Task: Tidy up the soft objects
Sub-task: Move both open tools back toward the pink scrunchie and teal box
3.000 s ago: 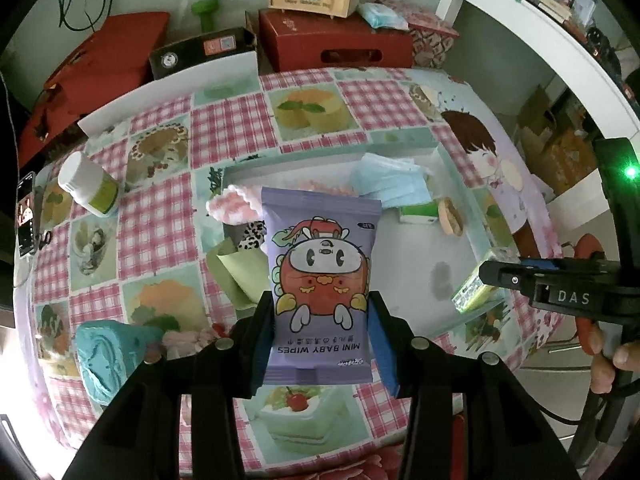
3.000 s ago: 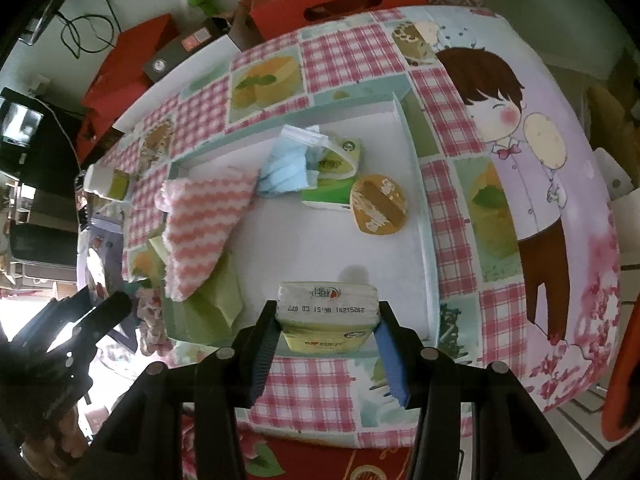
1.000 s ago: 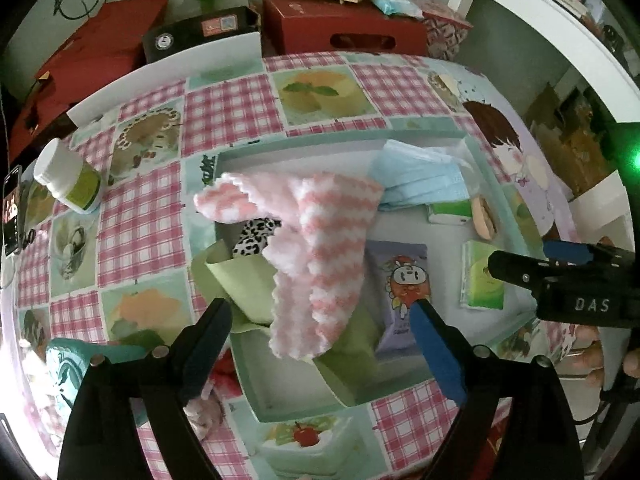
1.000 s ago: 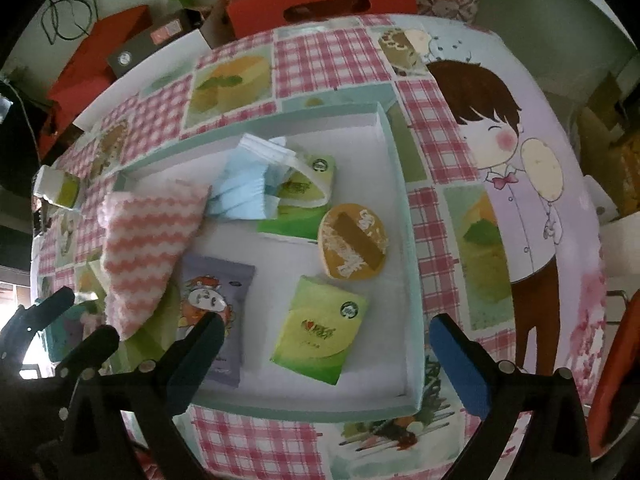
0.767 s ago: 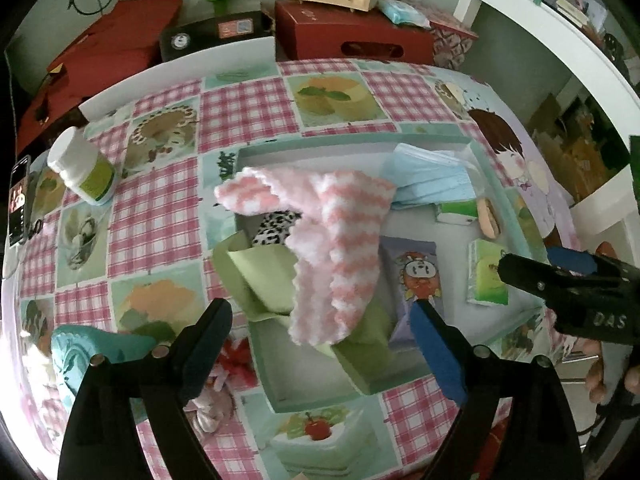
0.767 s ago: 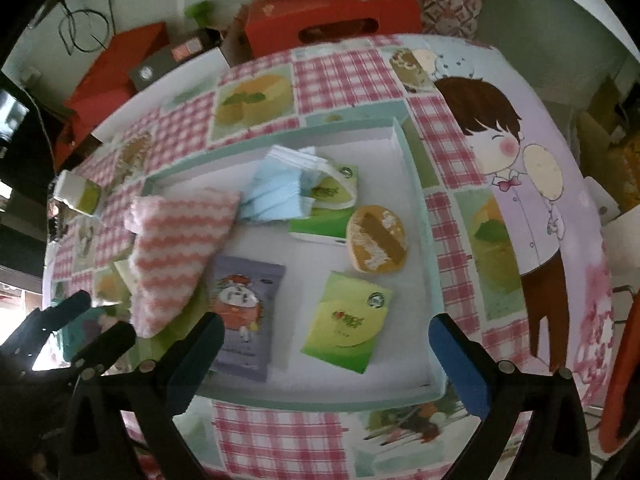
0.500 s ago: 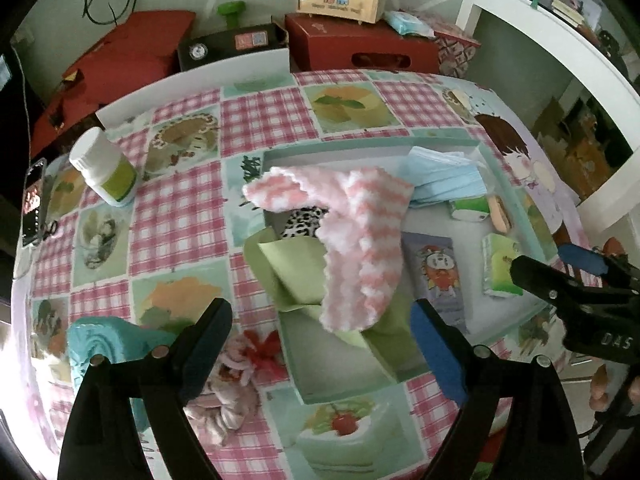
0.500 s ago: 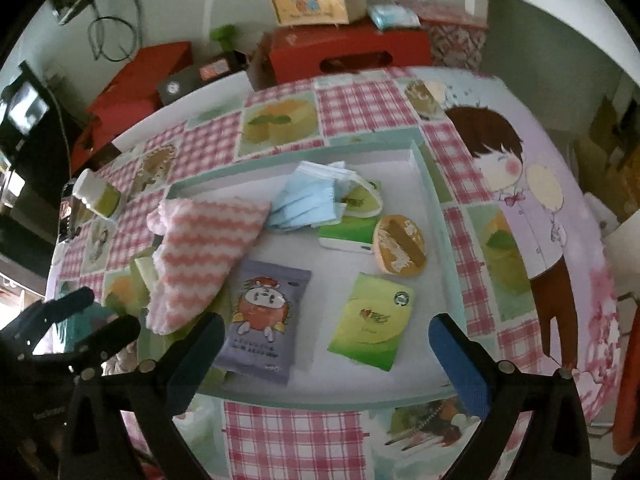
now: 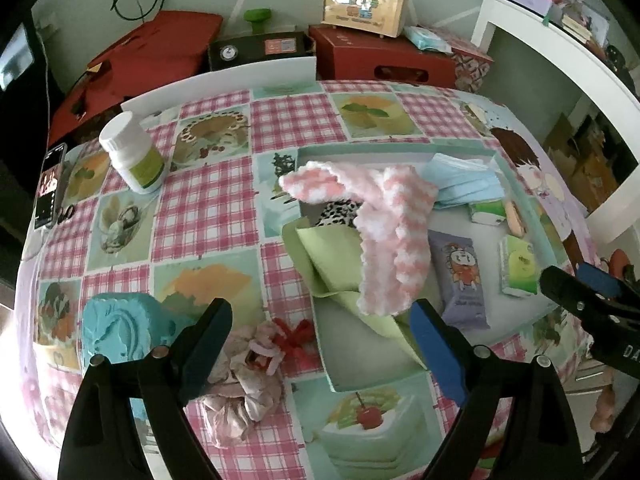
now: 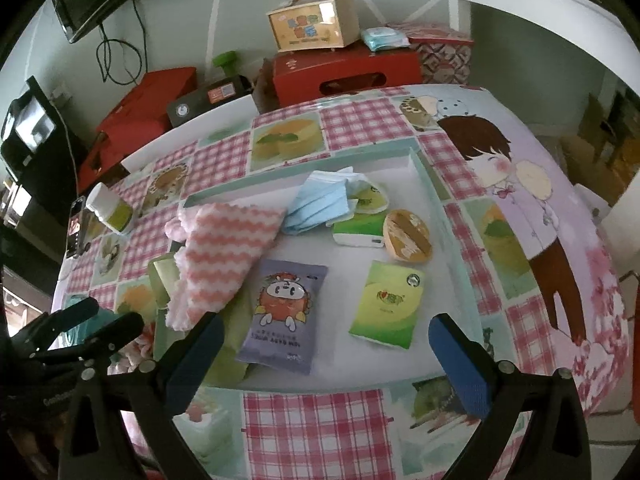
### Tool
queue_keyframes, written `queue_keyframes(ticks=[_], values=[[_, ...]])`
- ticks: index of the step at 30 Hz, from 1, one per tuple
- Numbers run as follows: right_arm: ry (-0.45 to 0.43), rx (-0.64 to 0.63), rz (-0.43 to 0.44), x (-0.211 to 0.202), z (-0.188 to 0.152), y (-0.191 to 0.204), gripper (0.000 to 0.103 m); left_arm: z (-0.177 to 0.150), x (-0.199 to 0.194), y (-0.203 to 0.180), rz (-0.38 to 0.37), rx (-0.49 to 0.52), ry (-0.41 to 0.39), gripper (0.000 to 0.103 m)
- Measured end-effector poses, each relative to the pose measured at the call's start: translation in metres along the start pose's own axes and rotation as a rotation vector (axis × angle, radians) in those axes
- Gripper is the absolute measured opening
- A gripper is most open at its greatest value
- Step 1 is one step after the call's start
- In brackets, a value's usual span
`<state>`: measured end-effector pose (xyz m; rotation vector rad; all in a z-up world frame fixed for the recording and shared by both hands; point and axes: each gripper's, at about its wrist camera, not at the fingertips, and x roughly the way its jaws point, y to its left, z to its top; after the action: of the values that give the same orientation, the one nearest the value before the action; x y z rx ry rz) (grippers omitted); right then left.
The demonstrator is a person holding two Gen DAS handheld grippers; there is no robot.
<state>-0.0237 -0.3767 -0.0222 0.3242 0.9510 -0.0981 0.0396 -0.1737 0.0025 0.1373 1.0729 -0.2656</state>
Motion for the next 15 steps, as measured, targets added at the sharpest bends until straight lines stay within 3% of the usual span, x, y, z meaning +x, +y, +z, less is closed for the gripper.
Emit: queue_keyframes(ticks=[3, 15], values=[[-0.006, 0.002, -0.042, -0.003, -0.004, 0.001, 0.103, -0.002, 0.007, 0.001, -0.004, -0.005, 0.022, 0.090], [0.036, -0.025, -0.051, 0.004, -0.015, 0.015, 0.103, -0.017, 0.023, 0.008, -0.006, -0.027, 0.079, 0.090]])
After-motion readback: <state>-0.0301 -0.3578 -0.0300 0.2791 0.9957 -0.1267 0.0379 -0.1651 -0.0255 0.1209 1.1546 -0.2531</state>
